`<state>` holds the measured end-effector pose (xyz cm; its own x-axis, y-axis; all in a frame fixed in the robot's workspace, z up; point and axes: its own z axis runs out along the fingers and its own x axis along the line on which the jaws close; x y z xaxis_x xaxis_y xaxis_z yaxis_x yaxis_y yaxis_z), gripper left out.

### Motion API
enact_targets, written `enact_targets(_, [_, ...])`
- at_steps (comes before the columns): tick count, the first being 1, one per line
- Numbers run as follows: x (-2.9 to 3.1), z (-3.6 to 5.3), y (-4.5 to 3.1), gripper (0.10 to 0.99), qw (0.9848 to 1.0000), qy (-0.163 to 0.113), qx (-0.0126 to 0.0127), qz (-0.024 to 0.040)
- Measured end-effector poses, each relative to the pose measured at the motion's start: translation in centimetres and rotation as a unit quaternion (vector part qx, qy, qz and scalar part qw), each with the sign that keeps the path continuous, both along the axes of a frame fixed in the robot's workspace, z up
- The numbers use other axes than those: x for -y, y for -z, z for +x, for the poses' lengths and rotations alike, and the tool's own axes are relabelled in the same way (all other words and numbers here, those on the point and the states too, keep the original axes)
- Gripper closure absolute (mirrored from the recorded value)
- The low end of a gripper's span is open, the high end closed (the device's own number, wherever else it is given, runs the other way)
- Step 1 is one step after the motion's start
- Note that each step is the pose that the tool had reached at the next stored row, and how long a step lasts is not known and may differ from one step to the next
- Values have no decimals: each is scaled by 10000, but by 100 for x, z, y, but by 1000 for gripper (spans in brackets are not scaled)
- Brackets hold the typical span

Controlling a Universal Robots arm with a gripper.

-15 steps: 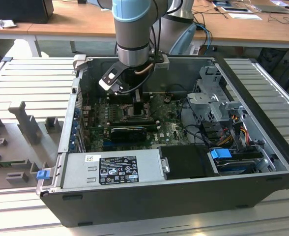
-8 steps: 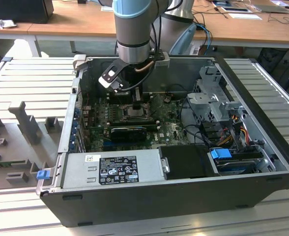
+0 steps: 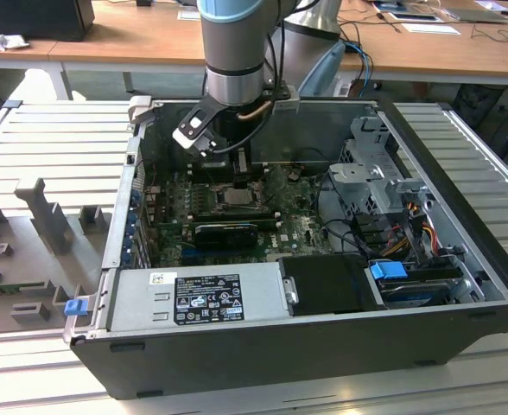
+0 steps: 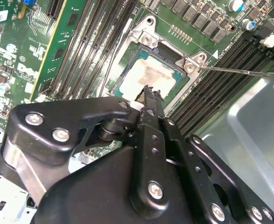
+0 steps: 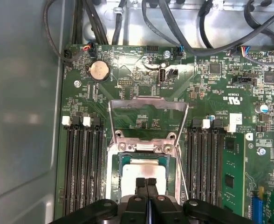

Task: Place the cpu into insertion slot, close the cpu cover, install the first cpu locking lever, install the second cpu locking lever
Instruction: 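Close the cpu cover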

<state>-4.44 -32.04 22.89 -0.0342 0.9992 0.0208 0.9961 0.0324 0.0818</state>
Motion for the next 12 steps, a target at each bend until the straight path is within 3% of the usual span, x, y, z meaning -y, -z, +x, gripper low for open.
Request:
enact_targets(1, [2, 1, -1, 980, 10000, -1, -5, 9])
enact_targets(4, [11, 75, -1, 980, 9999, 0, -94, 66])
enact_targets(5, [12, 78, -2, 980, 9999, -1, -106, 82])
enact_targets(12, [12, 79, -60, 980, 9999, 0, -106, 94])
